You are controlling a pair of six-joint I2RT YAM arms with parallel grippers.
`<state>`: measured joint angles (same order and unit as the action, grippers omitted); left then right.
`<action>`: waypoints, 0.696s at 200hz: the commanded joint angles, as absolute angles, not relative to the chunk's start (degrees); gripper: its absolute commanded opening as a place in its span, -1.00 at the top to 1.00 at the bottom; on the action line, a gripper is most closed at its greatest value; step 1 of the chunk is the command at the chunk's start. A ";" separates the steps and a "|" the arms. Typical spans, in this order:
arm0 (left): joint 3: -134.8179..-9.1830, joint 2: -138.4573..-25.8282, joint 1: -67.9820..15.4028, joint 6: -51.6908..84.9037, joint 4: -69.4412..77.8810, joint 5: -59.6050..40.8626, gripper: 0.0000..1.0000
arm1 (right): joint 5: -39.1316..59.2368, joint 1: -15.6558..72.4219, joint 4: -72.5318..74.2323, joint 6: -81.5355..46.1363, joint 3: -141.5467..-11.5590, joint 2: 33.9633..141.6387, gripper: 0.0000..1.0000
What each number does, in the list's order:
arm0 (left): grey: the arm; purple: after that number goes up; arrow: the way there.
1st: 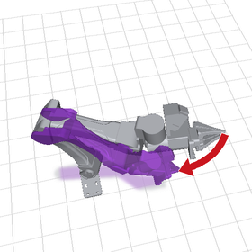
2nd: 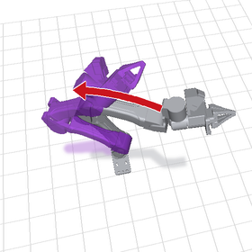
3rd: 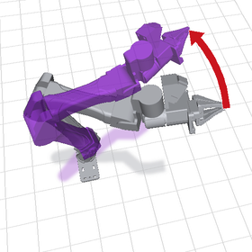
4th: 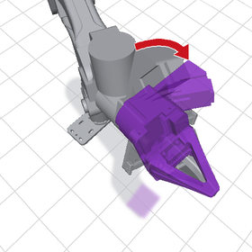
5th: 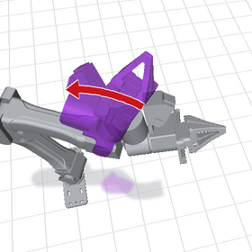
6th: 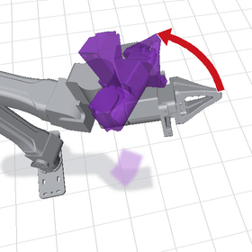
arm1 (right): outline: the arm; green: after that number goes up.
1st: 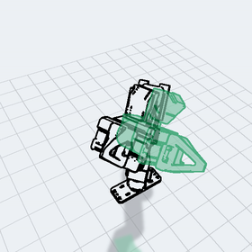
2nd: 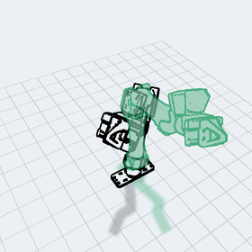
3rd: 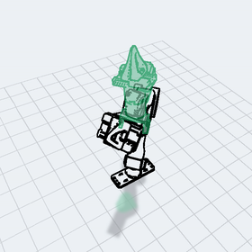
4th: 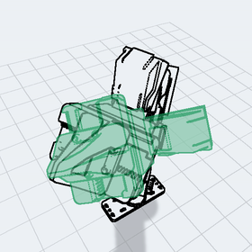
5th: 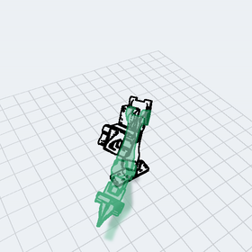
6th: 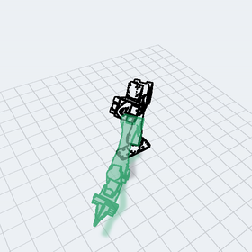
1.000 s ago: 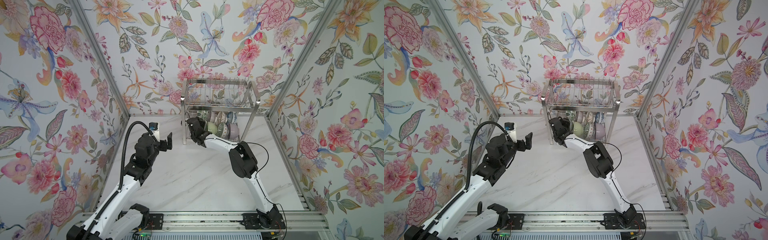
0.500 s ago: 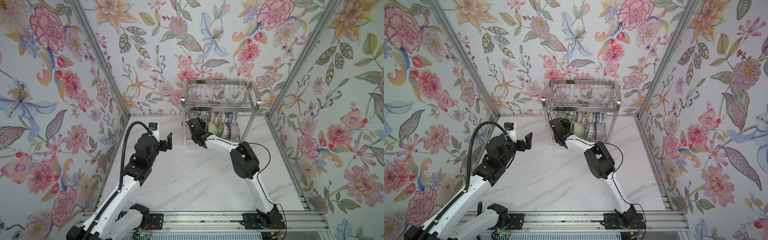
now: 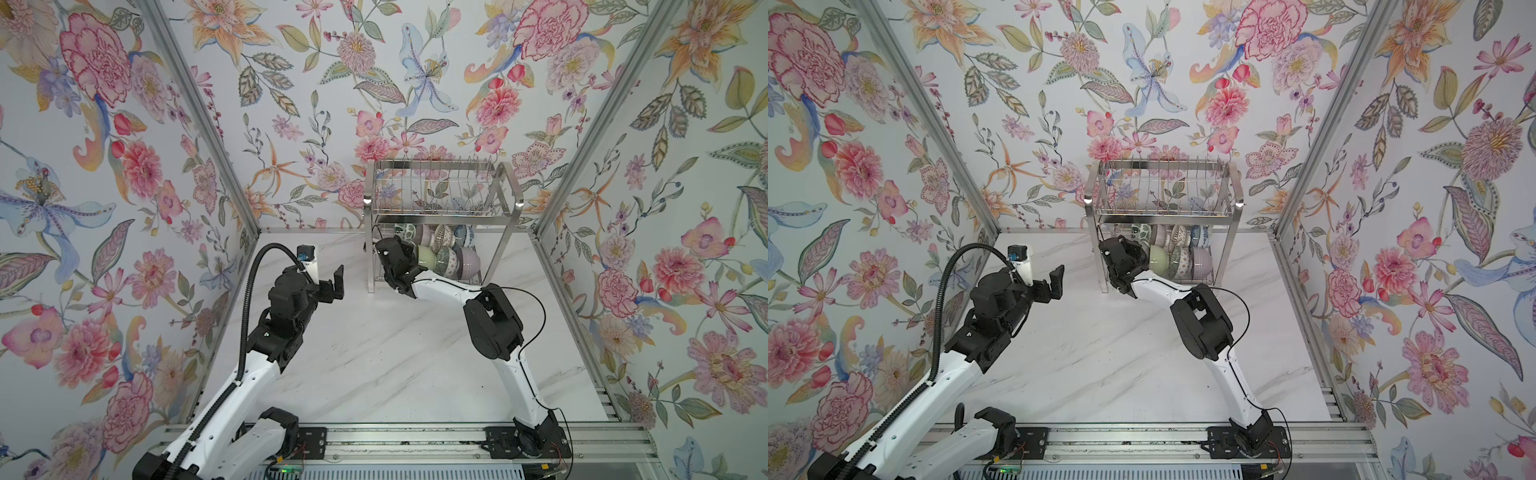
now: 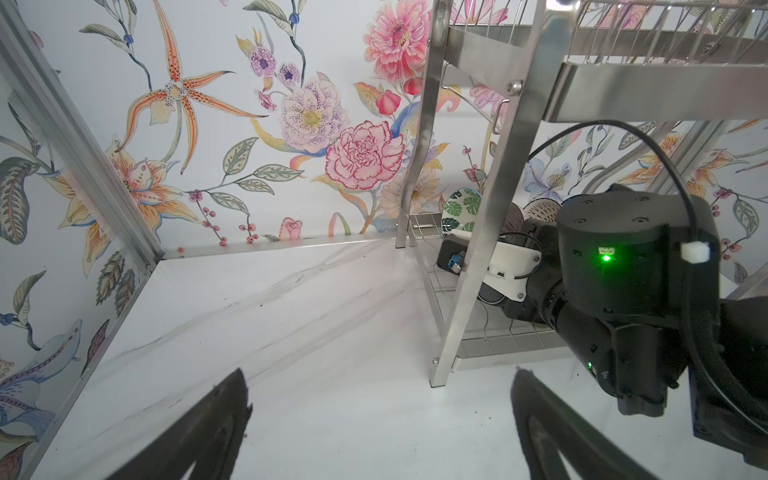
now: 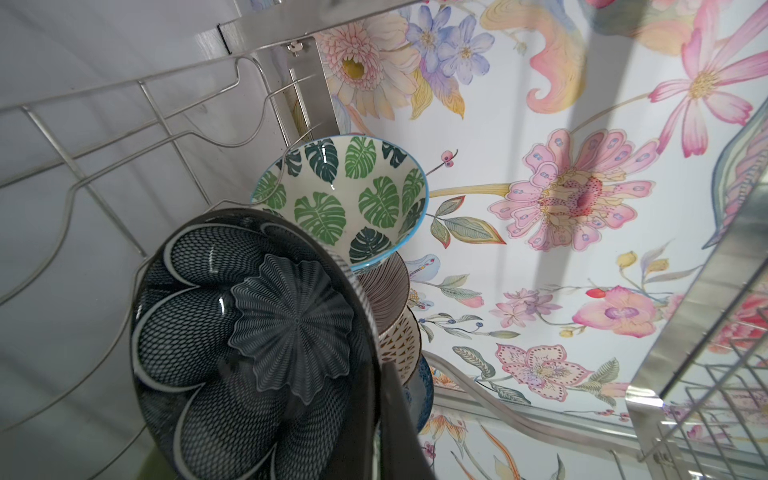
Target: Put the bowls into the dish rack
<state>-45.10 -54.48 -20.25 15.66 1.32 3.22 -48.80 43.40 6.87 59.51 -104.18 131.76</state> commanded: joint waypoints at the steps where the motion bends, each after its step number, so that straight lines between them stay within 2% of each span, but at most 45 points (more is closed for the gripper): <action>1: -44.47 -53.61 -19.70 16.35 2.20 2.64 -0.99 | -47.59 44.39 4.92 58.22 -103.14 129.67 1.00; 49: -44.48 -53.57 -19.68 16.61 2.29 2.55 -0.99 | -48.18 44.36 4.24 57.24 -103.57 129.80 1.00; 106: -44.49 -54.35 -19.62 16.79 2.82 2.05 -0.99 | -50.35 44.98 -2.06 50.40 -104.54 130.03 1.00; 139: -44.65 -54.77 -19.64 16.79 3.07 1.89 -0.99 | -50.29 45.14 -2.20 49.37 -103.10 129.49 0.80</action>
<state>-45.10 -54.43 -20.25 15.90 1.54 3.20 -51.46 44.16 3.27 52.66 -104.55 131.46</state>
